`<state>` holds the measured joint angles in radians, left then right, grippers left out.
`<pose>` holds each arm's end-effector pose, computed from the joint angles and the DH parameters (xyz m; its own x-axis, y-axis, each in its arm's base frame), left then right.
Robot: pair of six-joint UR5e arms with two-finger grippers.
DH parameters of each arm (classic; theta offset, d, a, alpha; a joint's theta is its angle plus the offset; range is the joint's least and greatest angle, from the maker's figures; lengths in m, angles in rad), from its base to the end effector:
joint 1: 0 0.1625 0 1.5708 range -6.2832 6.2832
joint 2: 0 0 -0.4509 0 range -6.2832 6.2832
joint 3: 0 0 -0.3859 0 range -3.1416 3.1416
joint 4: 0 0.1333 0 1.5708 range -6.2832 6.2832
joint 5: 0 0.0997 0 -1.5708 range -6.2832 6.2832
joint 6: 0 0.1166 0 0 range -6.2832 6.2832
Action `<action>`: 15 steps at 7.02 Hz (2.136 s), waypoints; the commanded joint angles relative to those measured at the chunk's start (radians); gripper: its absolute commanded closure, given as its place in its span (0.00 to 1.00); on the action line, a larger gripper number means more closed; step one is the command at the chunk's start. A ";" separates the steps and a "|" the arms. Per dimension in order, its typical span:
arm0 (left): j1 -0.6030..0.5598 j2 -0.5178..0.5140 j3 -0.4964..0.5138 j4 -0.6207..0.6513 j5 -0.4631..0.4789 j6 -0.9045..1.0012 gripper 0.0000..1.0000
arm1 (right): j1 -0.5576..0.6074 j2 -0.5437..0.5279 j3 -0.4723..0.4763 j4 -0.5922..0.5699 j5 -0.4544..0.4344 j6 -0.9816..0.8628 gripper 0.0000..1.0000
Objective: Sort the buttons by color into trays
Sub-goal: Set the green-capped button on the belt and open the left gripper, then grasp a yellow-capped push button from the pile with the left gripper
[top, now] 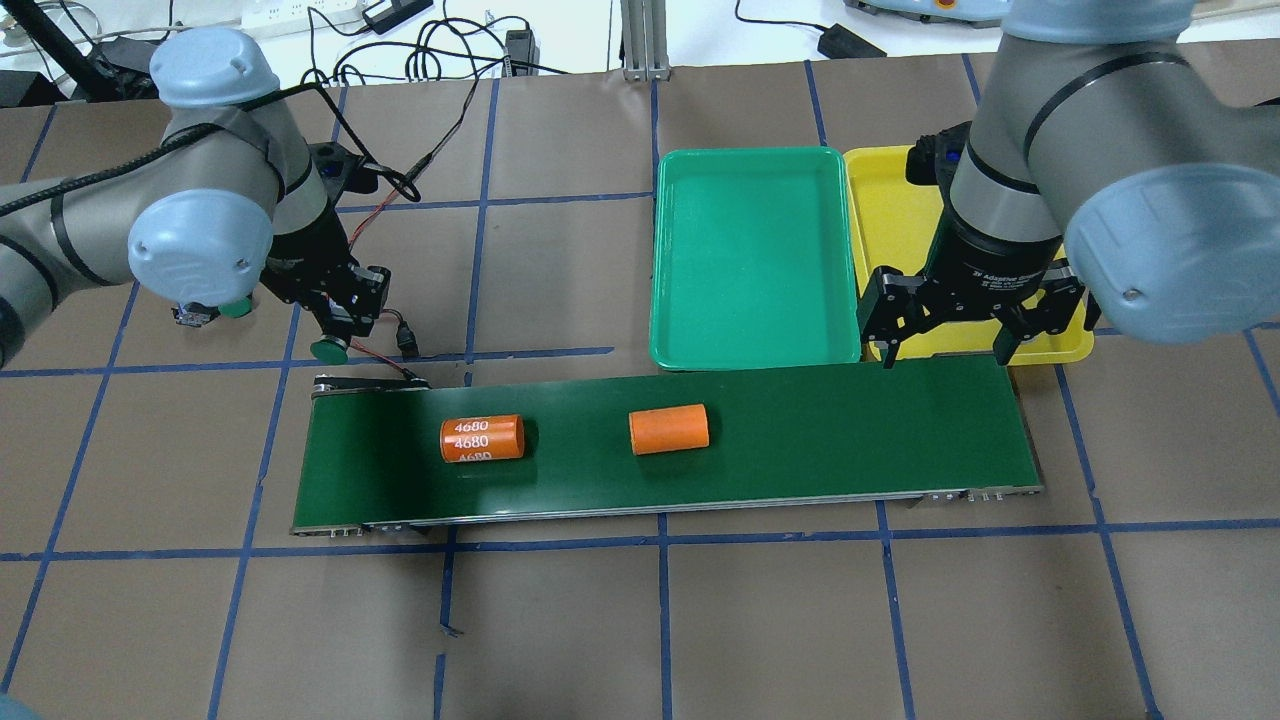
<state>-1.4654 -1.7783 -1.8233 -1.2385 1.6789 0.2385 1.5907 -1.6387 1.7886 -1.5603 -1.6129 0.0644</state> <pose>-0.0651 -0.5326 0.3047 -0.9867 0.1447 -0.0739 0.1325 0.9799 0.1490 0.1369 -0.4282 0.4238 -0.9980 0.0370 0.0517 0.0447 0.9866 0.1567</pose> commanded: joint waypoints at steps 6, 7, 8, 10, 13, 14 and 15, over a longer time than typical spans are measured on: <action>-0.058 0.142 -0.236 0.057 -0.059 -0.101 0.00 | 0.000 0.000 0.002 0.002 0.001 0.000 0.00; -0.046 0.129 -0.172 0.047 -0.058 -0.061 0.00 | 0.000 0.000 0.002 -0.001 0.004 0.000 0.00; -0.021 0.105 -0.060 -0.026 -0.056 -0.029 0.00 | 0.000 -0.001 0.000 -0.006 0.011 0.000 0.00; 0.135 0.000 0.138 -0.090 -0.012 0.243 0.00 | 0.005 -0.001 -0.009 0.003 0.016 0.044 0.00; 0.350 -0.205 0.200 0.132 -0.005 0.779 0.00 | 0.006 0.003 -0.005 -0.001 0.018 0.069 0.00; 0.399 -0.254 0.211 0.161 -0.011 0.870 0.00 | 0.006 0.004 0.000 -0.001 0.018 0.072 0.00; 0.425 -0.282 0.213 0.166 -0.033 0.957 0.00 | 0.006 0.000 -0.002 -0.001 0.018 0.072 0.00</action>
<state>-1.0838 -2.0139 -1.6155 -1.0971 1.6646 1.0787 1.5969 -1.6364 1.7863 -1.5612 -1.5954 0.1343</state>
